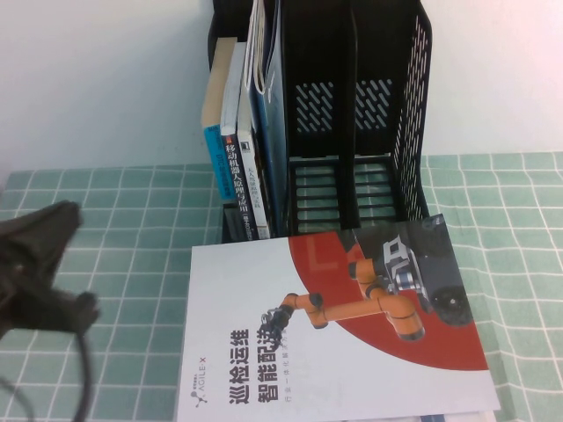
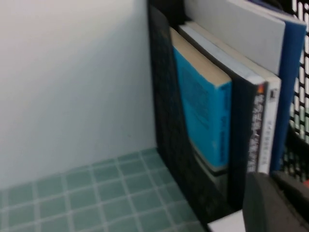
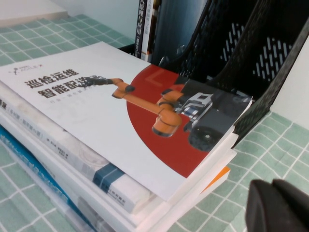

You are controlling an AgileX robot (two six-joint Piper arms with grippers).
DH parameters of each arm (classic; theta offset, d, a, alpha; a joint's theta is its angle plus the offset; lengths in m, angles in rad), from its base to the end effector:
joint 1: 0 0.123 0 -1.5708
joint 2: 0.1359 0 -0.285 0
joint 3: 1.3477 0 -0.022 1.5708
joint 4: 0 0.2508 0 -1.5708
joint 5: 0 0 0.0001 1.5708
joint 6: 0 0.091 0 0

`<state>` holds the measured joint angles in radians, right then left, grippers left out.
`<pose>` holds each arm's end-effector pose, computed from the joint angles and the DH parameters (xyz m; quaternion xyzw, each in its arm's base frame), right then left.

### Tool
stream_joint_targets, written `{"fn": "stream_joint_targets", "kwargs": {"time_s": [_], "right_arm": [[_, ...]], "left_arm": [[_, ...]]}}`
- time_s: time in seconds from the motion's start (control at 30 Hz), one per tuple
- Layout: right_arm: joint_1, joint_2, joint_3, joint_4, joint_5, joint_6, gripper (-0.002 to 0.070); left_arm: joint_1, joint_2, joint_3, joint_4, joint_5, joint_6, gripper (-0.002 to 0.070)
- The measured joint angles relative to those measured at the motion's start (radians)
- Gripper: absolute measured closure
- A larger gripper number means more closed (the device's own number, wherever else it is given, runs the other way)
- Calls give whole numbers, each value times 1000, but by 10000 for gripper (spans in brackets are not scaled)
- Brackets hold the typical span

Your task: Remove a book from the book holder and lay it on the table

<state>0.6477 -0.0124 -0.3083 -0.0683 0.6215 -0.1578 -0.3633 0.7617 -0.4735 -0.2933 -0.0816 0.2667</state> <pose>0.0241 0.0137 0.2585 -0.3133 0.7122 0.1202 0.6166 0.1529 -0.0558 0.3061 0.1182 0.7398 -0.1193 0.6515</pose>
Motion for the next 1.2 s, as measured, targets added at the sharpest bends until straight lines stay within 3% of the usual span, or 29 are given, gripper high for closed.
{"fn": "stream_joint_targets", "kwargs": {"time_s": [0.33,0.57,0.8,1.1,1.2], "right_arm": [[0,0,2,9,-3,2,678],[0,0,2,11,-4,2,678],[0,0,2,16,-8,2,678],[0,0,2,18,-8,2,678],[0,0,2,18,-8,2,678]], "left_arm": [[185,-500,289,4,57,63,678],[246,-753,491,4,157,66,678],[269,-773,498,11,418,51,678],[269,-773,498,15,433,4,678],[269,-773,496,73,433,-67,678]]}}
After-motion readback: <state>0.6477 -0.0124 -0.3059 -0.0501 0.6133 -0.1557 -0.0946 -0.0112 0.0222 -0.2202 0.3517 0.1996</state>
